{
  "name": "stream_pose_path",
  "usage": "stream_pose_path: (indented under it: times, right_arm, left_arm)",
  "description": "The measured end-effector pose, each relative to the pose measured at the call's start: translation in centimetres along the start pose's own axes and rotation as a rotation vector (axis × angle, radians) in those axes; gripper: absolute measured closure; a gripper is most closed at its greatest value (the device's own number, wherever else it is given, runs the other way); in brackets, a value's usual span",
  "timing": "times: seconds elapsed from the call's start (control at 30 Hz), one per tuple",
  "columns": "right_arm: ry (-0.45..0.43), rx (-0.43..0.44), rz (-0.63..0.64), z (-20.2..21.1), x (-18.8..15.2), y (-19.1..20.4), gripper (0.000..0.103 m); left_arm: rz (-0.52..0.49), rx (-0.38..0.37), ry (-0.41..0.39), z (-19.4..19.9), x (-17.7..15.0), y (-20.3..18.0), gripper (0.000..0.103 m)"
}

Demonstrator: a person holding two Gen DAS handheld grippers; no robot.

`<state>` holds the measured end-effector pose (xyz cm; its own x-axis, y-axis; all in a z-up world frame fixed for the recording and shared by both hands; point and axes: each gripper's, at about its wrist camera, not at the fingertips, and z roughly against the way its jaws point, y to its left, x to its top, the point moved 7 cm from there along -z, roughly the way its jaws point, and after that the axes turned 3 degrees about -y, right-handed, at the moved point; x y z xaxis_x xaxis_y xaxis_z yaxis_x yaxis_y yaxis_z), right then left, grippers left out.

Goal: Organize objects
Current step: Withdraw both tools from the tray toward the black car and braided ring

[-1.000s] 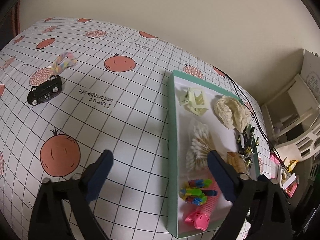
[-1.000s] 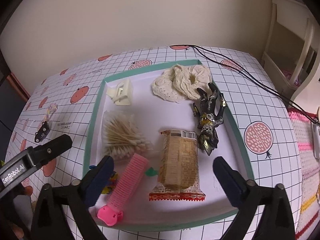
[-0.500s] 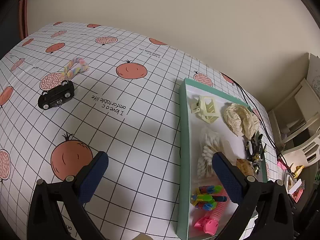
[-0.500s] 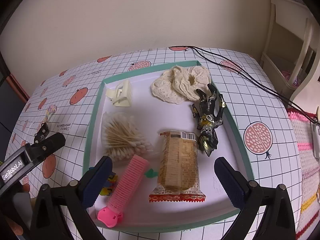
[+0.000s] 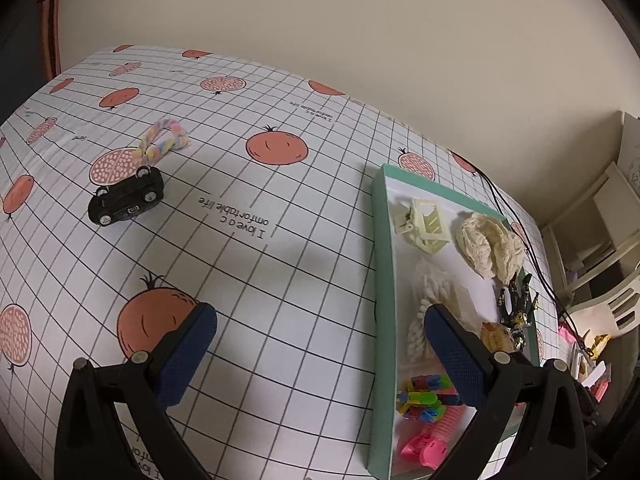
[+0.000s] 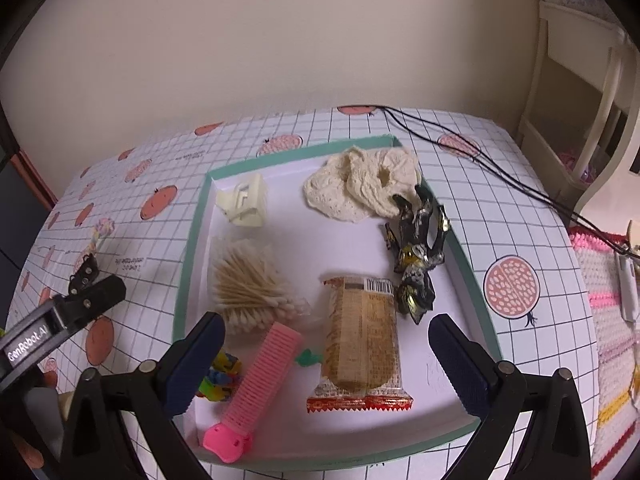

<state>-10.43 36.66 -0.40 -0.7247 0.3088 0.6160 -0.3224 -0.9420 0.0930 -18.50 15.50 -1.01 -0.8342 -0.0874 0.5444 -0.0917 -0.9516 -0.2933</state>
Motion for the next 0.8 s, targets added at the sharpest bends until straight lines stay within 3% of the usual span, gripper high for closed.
stream_pose_path:
  times: [0.27,0.8]
  right_arm:
    - [0.003,-0.038,0.018,0.2,0.4,0.8,0.0]
    - [0.008,0.027,-0.004,-0.1,0.8,4.9,0.0]
  left_arm:
    - [0.02,0.01,-0.008,0.4,0.8,1.8,0.0]
    - [0.116,0.062,-0.04,1.6,3.3,8.4,0.0]
